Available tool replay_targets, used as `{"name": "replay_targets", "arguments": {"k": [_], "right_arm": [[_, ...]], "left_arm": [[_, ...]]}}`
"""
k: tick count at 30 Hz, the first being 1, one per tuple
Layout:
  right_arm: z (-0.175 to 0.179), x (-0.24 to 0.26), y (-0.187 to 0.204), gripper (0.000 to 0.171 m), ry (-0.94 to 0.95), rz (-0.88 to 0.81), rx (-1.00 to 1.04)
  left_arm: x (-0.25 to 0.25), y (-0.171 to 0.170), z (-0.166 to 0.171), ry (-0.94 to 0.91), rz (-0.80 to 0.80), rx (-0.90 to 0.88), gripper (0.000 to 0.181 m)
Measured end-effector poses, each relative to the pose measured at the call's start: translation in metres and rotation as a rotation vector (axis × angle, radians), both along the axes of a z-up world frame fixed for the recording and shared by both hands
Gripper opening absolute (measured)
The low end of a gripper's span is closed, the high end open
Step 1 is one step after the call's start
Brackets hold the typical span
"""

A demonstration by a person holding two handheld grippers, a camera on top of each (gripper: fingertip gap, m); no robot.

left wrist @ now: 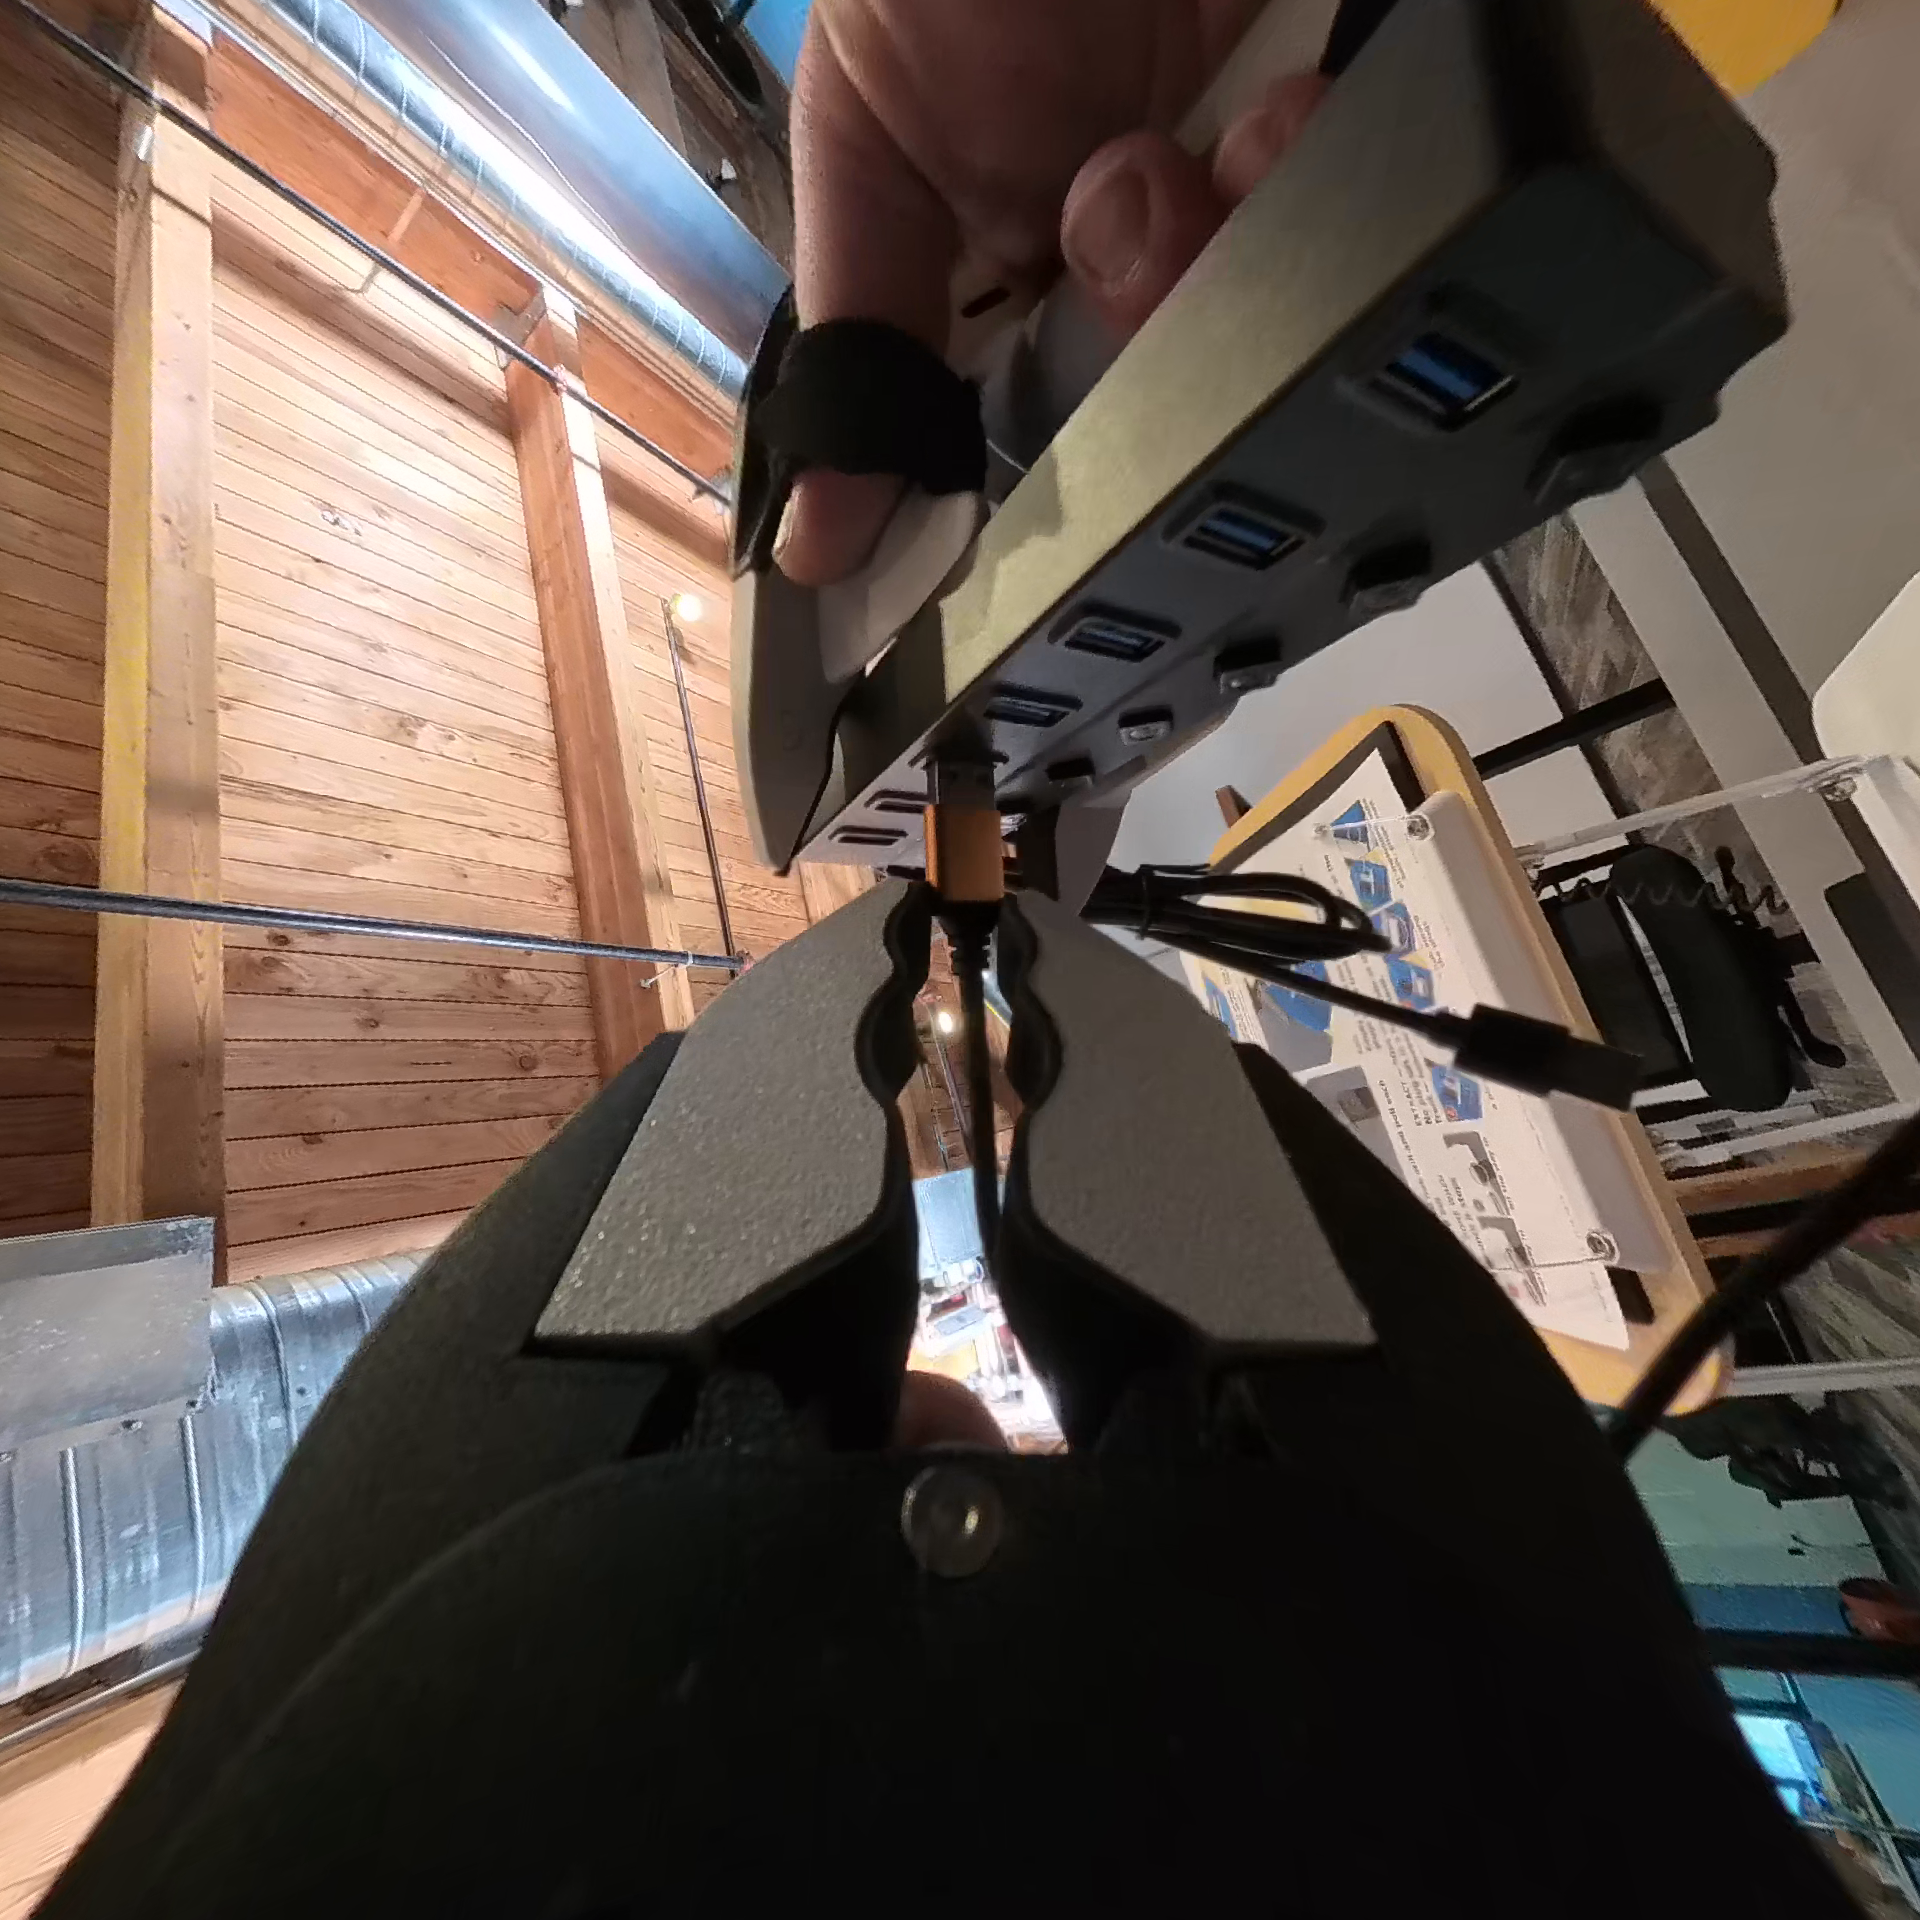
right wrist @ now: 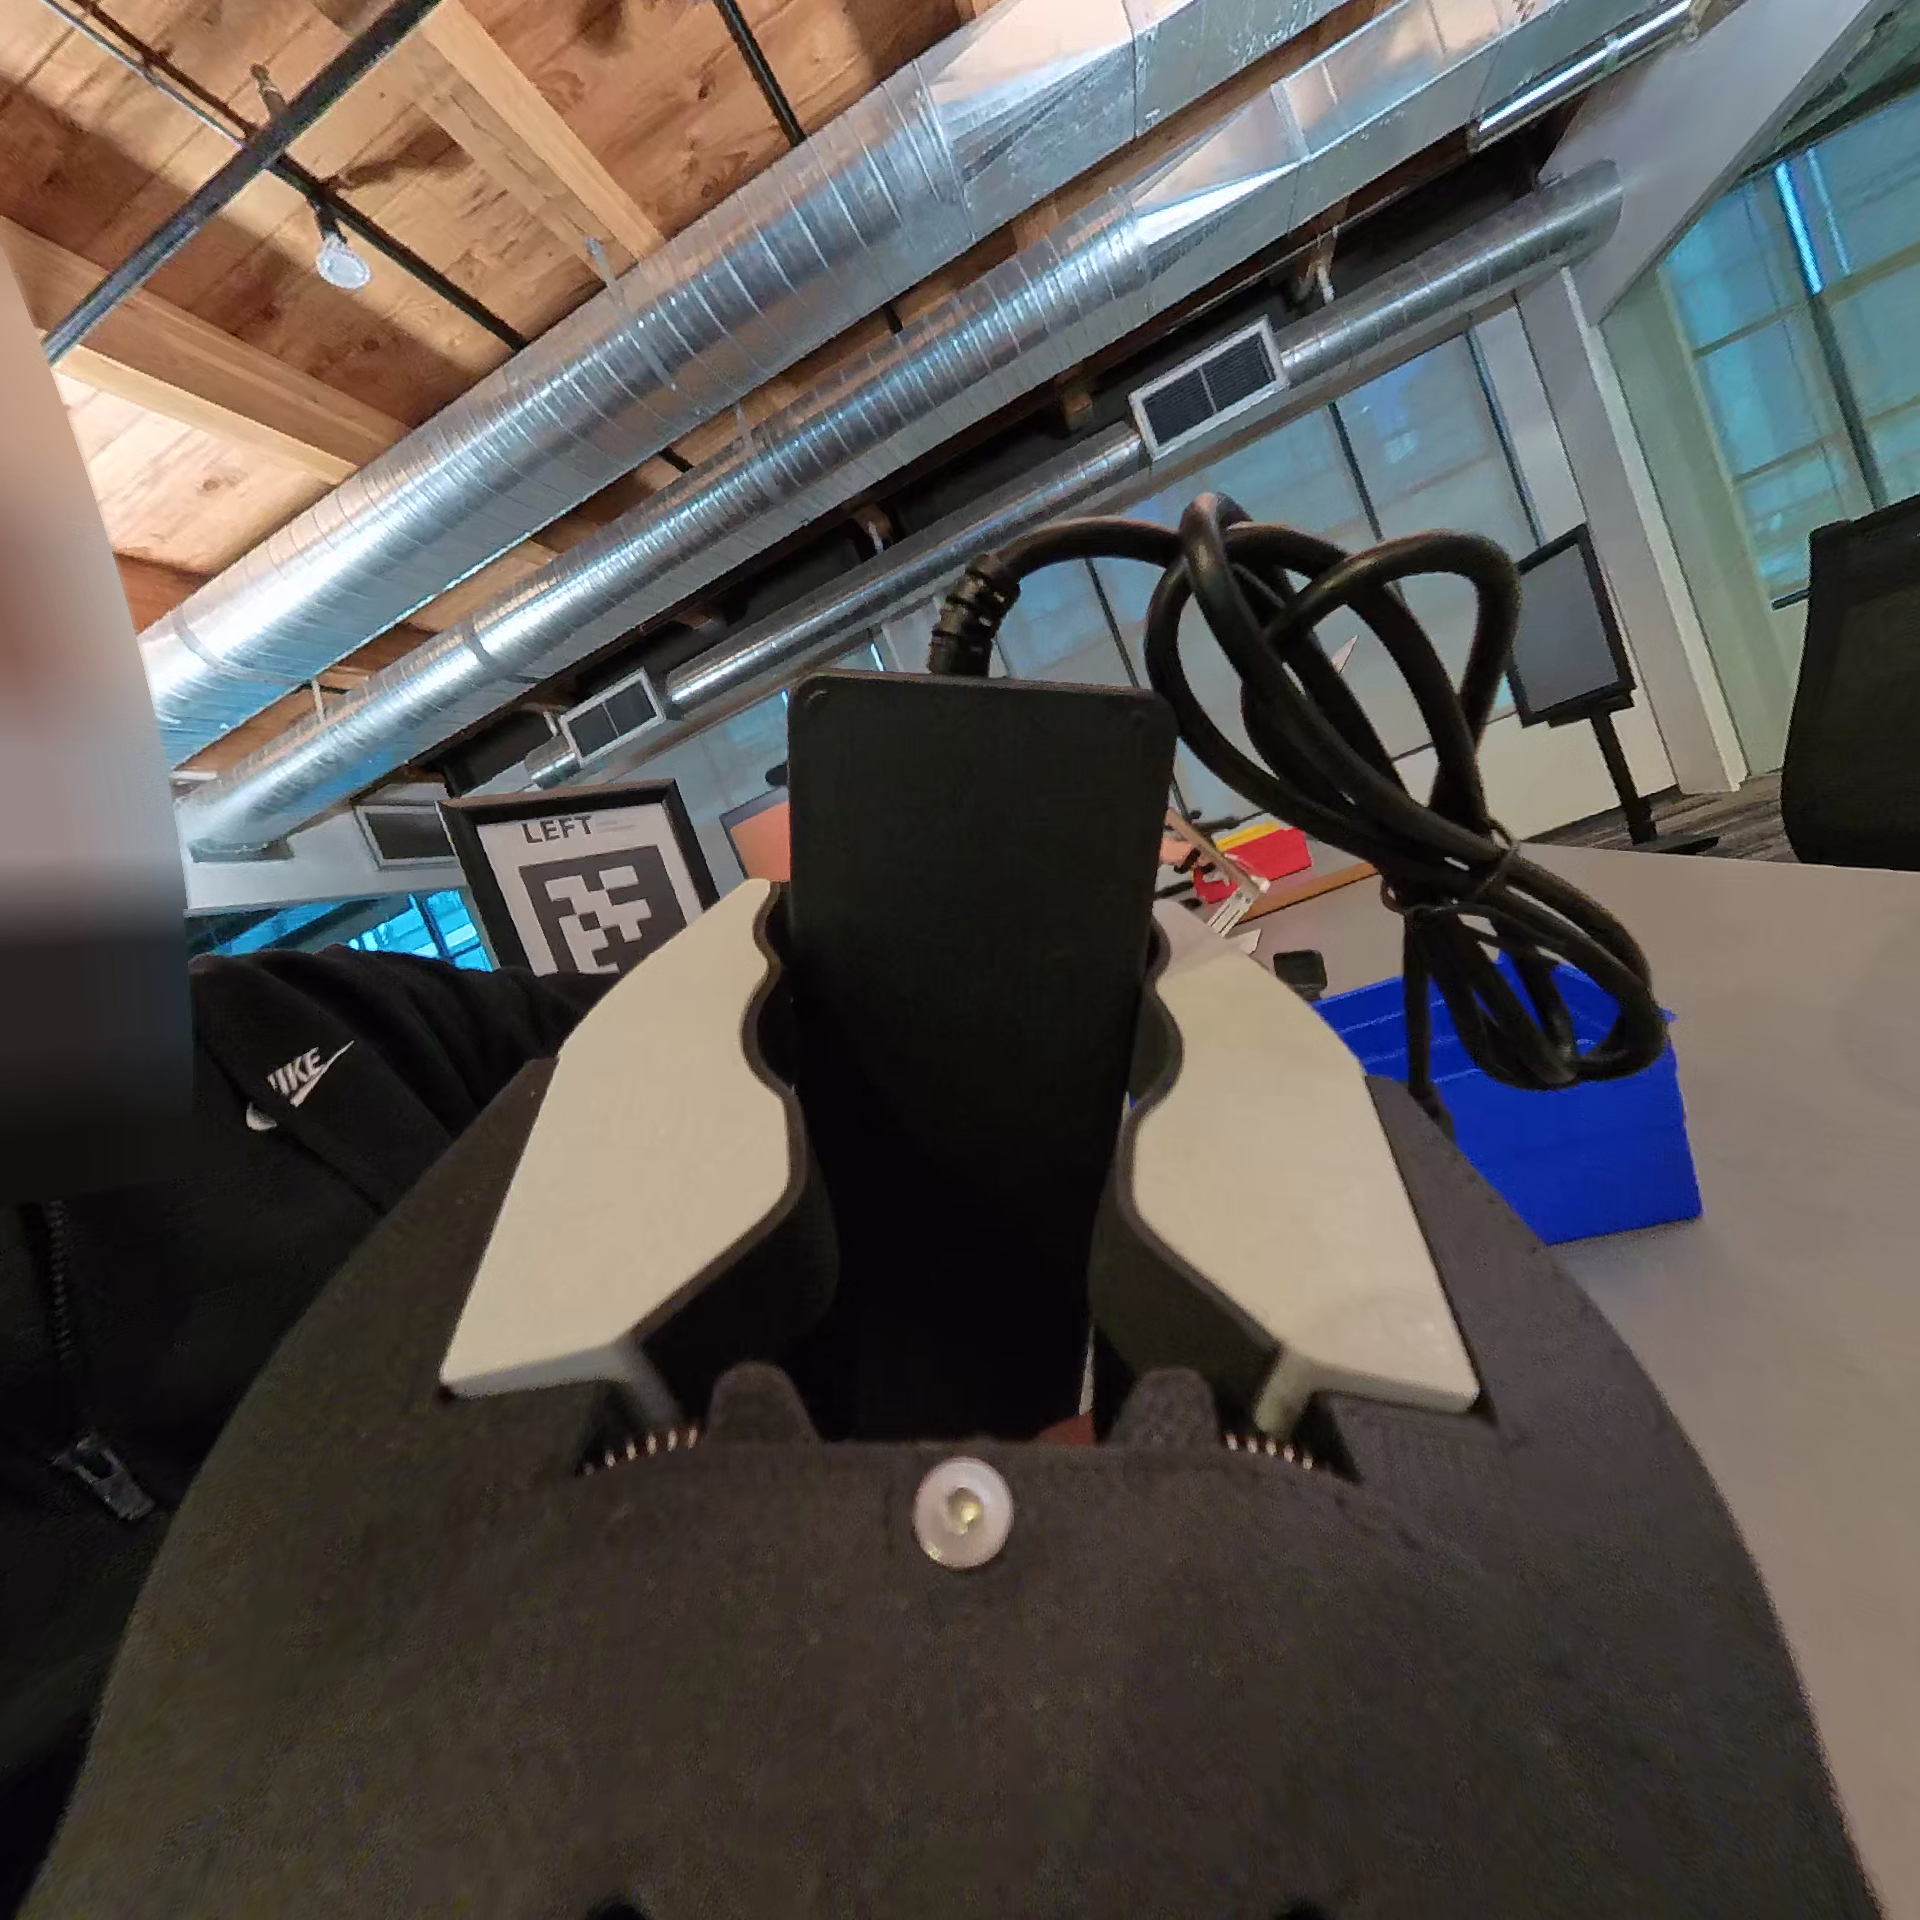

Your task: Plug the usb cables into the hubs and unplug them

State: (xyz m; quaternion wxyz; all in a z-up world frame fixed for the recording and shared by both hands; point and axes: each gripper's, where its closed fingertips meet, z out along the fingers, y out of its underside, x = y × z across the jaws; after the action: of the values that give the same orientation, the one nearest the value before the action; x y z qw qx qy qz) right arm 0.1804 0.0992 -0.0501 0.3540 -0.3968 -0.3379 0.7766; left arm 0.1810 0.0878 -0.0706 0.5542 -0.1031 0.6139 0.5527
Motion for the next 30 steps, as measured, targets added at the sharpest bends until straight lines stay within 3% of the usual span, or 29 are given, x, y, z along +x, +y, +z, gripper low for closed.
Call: {"name": "replay_targets", "arguments": {"k": [19, 26, 30], "right_arm": [[0.001, -0.007, 0.002, 0.061, -0.016, -0.053, -0.021], [-0.004, -0.013, 0.004, 0.061, -0.070, -0.115, 0.047], [-0.002, -0.003, 0.014, 0.060, -0.053, -0.163, 0.037]], "left_arm": [[-0.002, 0.002, -0.002, -0.111, 0.021, -0.060, 0.011], [-0.008, 0.003, -0.009, -0.165, 0.036, -0.168, 0.010], [-0.042, -0.006, 0.016, -0.329, 0.076, -0.225, 0.032]]}}
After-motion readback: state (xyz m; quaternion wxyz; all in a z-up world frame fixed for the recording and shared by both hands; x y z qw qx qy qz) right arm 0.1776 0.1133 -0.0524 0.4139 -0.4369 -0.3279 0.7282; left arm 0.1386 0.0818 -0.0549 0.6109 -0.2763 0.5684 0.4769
